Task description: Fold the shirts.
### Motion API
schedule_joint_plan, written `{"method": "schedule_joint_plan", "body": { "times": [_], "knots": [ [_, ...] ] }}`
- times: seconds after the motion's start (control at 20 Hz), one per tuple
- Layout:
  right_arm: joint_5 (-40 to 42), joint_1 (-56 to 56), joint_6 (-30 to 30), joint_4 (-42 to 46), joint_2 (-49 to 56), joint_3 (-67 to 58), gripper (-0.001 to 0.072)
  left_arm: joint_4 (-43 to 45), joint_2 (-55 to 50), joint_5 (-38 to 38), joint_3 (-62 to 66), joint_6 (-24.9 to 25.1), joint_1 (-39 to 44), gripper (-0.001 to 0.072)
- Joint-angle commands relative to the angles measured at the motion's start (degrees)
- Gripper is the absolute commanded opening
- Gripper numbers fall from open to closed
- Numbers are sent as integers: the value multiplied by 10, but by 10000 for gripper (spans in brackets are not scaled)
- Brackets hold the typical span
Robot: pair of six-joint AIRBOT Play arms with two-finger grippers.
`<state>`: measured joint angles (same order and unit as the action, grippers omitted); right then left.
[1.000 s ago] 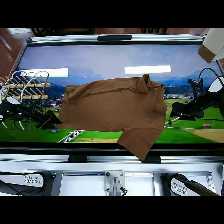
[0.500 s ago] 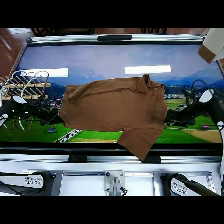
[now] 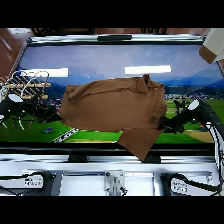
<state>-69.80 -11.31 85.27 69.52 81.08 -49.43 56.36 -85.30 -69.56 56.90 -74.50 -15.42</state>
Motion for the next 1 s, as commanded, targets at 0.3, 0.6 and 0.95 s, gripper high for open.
{"method": "schedule_joint_plan", "body": {
  "times": [0.3, 0.6, 0.95],
  "knots": [
    [78, 0, -107, -130, -108, -66, 57, -10, 74, -3, 115, 16, 1, 37],
    [216, 0, -158, -9, -368, -394, 57, -9, 225, 38, 550, 17, -16, 39],
    [108, 0, -54, 134, -518, -552, 57, 35, 411, 38, 613, -66, -19, 39]
  ]
}}
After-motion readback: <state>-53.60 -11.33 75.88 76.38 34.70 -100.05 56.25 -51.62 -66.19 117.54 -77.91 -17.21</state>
